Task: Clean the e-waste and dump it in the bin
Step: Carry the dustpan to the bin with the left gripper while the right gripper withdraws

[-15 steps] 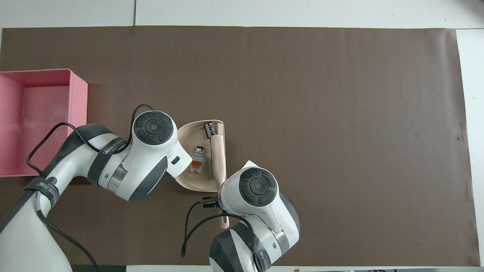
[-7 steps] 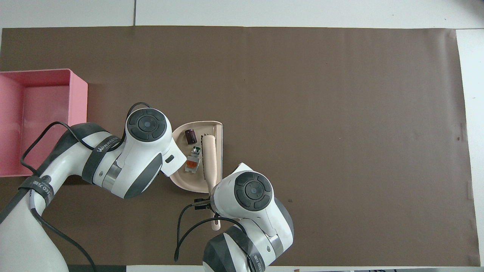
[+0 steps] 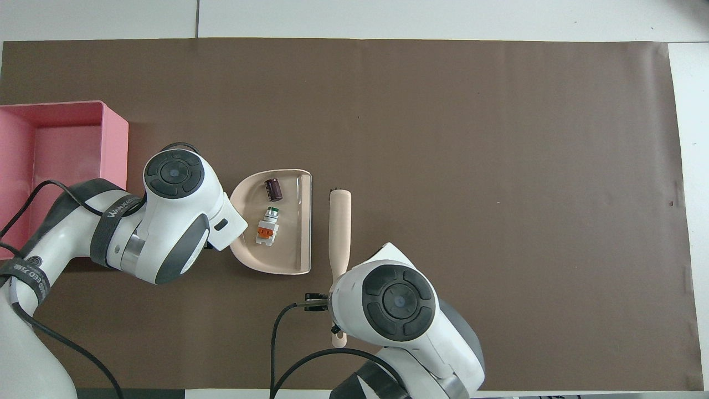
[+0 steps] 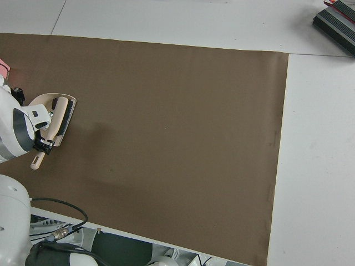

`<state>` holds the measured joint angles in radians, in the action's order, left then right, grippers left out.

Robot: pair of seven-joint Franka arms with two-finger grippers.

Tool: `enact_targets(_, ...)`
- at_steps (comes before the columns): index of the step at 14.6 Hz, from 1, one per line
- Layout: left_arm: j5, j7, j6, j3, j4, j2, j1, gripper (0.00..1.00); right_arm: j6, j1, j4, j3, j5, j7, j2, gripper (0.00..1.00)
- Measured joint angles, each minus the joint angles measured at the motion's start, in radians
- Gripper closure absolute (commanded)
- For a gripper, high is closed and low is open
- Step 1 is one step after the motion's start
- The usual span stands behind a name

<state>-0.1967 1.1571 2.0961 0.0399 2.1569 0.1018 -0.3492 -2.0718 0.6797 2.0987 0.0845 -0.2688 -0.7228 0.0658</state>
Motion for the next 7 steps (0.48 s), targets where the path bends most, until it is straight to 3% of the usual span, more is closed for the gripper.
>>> enact_targets(3,0.049,0.055,0.004,-0.002,-0.001,-0.028,0.032,1.00,0.145,-0.183,0.011,-0.005,0.058,0.067,0.098,1.00)
enact_targets(7,0.069,0.172,-0.007,-0.009,-0.002,-0.110,0.106,1.00,0.271,-0.446,0.025,-0.015,0.137,0.341,0.129,1.00)
